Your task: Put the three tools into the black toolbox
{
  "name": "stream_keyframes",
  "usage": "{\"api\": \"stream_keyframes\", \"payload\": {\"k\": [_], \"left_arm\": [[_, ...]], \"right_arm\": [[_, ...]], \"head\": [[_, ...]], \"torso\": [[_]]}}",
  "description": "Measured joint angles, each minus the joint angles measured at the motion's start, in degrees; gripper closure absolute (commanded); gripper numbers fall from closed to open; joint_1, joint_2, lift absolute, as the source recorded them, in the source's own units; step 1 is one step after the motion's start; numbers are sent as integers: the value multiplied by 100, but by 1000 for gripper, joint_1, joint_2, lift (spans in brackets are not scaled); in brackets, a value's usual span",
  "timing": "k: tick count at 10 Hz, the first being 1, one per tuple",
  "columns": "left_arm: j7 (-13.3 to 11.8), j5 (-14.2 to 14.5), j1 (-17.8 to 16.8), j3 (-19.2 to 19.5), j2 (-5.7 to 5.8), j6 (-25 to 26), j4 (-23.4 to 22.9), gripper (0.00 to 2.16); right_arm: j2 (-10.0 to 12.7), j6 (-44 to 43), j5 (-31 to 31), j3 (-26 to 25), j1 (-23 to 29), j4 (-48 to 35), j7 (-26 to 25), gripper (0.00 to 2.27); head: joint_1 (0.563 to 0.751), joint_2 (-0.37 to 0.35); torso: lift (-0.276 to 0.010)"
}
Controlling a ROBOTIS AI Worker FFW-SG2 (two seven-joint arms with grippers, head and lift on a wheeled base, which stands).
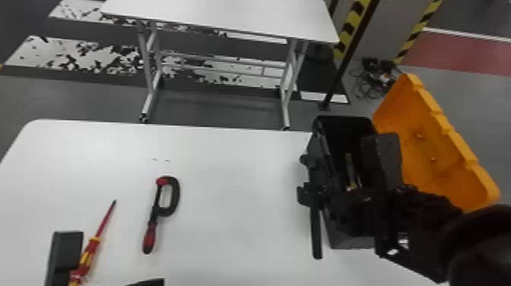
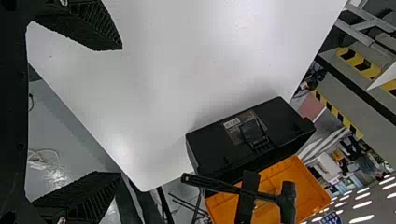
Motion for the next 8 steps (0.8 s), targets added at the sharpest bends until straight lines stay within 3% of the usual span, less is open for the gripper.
{"api": "stream_keyframes", "payload": {"k": [2,6,7,8], "left_arm": [[170,-12,43,-21,-2,-4,-41,46],[254,-35,269,96,38,14,-224,46],[246,-35,273,103,56,13,-232,46],[245,-35,280,117,64,13,-242,46]], "right_arm": [[-220,44,-245,-437,-287,-25,0,2246],[-1038,40,-280,-704,-825,527,208,2246],[-1079,-66,-242,-914,-689,669,399,2246],[-975,-327,-135,-1125,-614,900,666,2246]], "head": [[695,-257],[695,-331],[695,-350],[695,-350]], "torso": [[-51],[-51],[-51],[-51]]}}
